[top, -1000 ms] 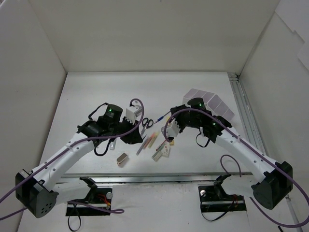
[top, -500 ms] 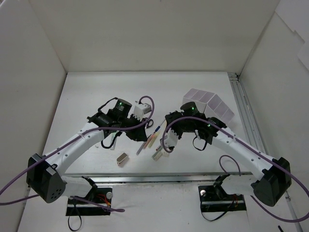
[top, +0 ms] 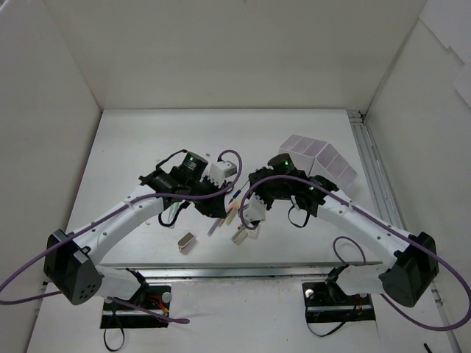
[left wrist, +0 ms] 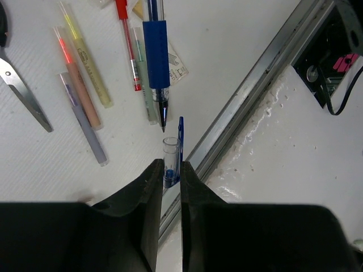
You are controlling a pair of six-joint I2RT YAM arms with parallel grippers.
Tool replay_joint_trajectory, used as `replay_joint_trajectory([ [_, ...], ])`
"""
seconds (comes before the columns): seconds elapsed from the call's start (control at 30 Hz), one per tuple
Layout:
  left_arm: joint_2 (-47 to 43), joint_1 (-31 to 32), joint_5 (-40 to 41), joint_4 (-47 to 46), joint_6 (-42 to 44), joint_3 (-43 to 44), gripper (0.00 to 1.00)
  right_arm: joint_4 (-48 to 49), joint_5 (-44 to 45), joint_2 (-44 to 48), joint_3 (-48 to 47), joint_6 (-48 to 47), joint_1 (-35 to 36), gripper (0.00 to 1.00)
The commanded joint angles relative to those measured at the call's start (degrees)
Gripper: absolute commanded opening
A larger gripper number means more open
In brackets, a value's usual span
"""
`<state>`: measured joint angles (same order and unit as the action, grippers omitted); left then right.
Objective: Sort the stationery into containers
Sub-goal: Close the pen cap on the pen.
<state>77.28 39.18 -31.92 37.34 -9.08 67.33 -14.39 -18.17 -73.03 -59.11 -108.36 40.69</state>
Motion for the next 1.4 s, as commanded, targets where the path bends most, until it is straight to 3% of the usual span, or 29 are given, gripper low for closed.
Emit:
replay_joint_trajectory([
  [0.0,-1.07,0.2,0.81,-0.6,0.82,2.19,0.0,1.47,1.65,0.0,-2.5,1.13,0.8,0.0],
  [0.67,-2.66,0.2,2.39,-1.22,0.38,1.4,0.0,1.21,3.76,-0.53,-1.18,1.13,2.46,0.0],
  [1.37,-1.6,0.2,4.41,-1.66,-0.06,2.28,0.0,-0.46,0.25,-1.76,-1.97,1.57,4.13,0.0],
])
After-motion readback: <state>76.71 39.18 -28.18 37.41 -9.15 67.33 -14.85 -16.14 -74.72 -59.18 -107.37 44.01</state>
